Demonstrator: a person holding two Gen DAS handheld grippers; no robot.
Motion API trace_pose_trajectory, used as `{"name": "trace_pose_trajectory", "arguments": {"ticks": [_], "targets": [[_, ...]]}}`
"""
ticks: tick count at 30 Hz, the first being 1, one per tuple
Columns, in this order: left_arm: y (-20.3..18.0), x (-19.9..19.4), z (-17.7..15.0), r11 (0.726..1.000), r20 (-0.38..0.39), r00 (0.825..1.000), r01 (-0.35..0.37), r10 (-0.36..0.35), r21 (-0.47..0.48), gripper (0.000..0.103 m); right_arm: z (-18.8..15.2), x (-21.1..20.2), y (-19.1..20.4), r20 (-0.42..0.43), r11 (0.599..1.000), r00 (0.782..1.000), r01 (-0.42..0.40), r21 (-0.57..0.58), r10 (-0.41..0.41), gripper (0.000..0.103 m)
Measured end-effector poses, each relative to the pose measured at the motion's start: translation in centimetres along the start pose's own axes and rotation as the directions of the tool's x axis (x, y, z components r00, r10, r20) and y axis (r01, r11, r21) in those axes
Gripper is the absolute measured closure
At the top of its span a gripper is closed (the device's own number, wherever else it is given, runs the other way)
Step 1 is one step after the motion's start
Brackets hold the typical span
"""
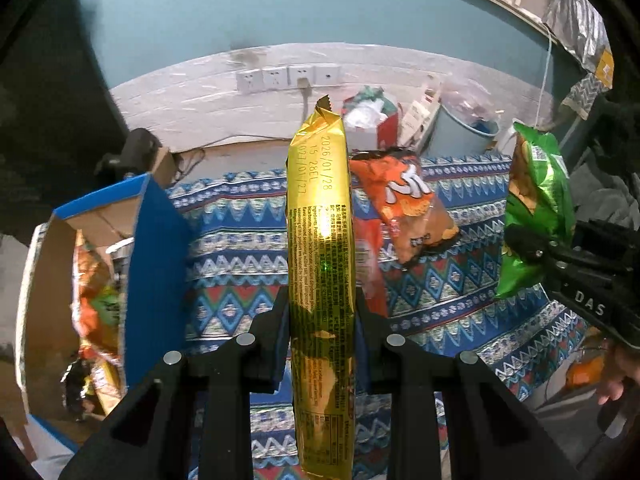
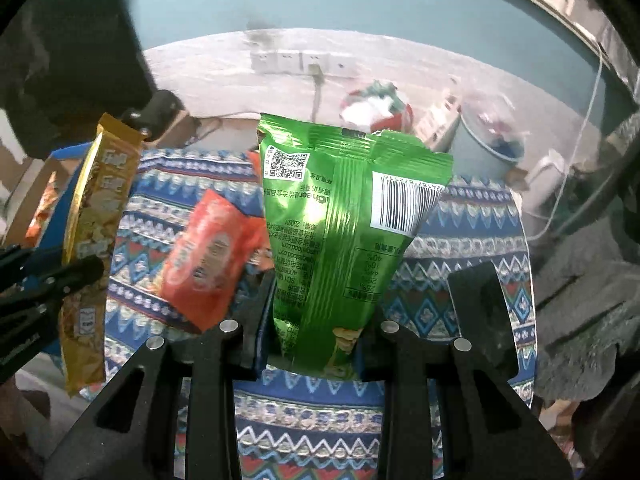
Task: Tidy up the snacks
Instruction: 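Lift the yellow bar and green bag and carry them over the box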
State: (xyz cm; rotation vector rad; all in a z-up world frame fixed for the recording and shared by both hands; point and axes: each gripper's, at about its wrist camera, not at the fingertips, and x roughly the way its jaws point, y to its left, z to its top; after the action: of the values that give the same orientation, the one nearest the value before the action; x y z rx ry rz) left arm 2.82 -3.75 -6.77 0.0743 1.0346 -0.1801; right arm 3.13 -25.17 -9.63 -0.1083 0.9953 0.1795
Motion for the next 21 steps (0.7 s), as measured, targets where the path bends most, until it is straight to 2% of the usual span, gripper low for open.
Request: {"name": "trace_pose_trajectory", "arguments": {"ticks": [11,21], "targets": [[3.9,-3.0,0.1,0.998,0.055,0.997,-0.055,0.058,-0.039,0.076,1.8,-1.5,4.9,0.037,0.994,0.996,-0.079,-0.080,0.082,0.074],[8.2,-4.8,-0.4,0.991,0.081,0.994,-0.067,0.076,-0.114,0.076,3.8,-1.7,9.9,0.050,0.977,0.986,-0.152,-0.148,0.161,0.074]]}}
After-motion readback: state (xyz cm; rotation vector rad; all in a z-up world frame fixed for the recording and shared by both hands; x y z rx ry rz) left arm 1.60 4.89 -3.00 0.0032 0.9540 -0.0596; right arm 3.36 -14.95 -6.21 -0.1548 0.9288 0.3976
